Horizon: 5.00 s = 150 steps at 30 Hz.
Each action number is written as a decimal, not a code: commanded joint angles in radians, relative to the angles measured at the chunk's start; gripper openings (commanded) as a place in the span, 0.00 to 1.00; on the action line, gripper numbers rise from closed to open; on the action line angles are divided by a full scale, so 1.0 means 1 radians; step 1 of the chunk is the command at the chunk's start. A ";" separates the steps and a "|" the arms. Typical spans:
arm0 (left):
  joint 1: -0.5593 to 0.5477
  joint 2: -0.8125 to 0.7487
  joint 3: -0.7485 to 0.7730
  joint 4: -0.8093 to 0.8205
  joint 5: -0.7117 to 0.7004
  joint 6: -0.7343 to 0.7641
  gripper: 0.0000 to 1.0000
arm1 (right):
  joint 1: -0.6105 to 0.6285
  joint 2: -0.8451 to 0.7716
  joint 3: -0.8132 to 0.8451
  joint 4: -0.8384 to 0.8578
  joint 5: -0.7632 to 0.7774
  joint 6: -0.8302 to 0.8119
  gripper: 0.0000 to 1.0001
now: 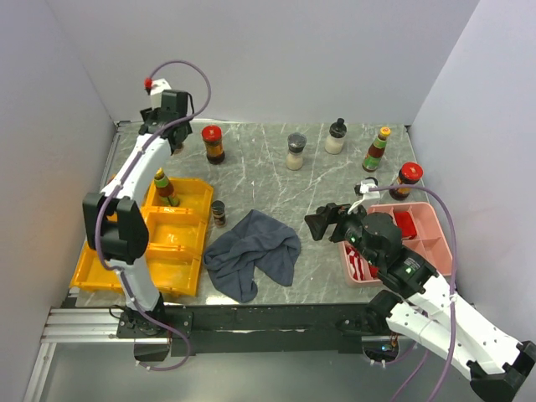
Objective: Organize the condiment bottles
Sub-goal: Pick up the bottle from the center of the board, then place the bottle in the storage box, then pick up the bottle from the center of the board.
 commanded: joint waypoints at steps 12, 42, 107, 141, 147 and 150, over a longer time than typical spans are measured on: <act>0.101 -0.237 -0.042 -0.271 -0.260 -0.396 0.01 | 0.003 -0.032 0.027 0.020 -0.012 -0.009 0.94; 0.268 -0.406 -0.356 -0.692 -0.367 -0.899 0.01 | 0.004 -0.065 0.056 -0.027 -0.109 0.046 0.93; 0.368 -0.163 -0.437 -0.446 -0.364 -0.899 0.85 | 0.004 -0.150 0.116 -0.096 -0.058 0.074 0.93; 0.085 -0.829 -0.604 0.272 0.683 -0.187 0.99 | 0.004 0.143 0.180 -0.089 -0.003 0.158 0.93; -0.222 -0.756 -0.584 0.307 0.661 -0.089 0.99 | 0.003 0.185 0.235 -0.122 0.118 0.125 0.93; -0.294 -0.729 -0.627 0.400 0.728 -0.080 0.99 | 0.003 0.235 0.320 -0.176 0.236 0.114 0.94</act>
